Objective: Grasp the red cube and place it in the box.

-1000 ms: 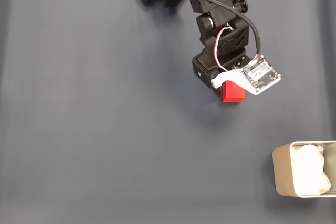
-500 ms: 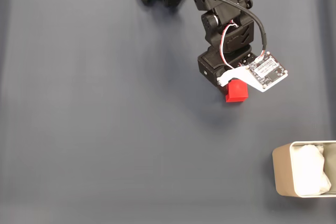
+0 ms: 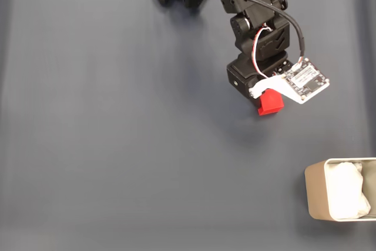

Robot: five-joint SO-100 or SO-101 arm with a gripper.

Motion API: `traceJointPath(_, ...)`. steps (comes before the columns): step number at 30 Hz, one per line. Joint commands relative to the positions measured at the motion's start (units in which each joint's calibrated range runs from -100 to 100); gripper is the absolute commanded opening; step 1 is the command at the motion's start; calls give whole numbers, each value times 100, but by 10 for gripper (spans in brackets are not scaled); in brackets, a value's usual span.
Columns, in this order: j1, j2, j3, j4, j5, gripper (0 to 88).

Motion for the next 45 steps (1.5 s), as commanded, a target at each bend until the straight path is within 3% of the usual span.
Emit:
traceJointPath(1, -77, -10, -320, -90, -5, 379)
traceJointPath(45, -361, 42, -311, -319, -10, 370)
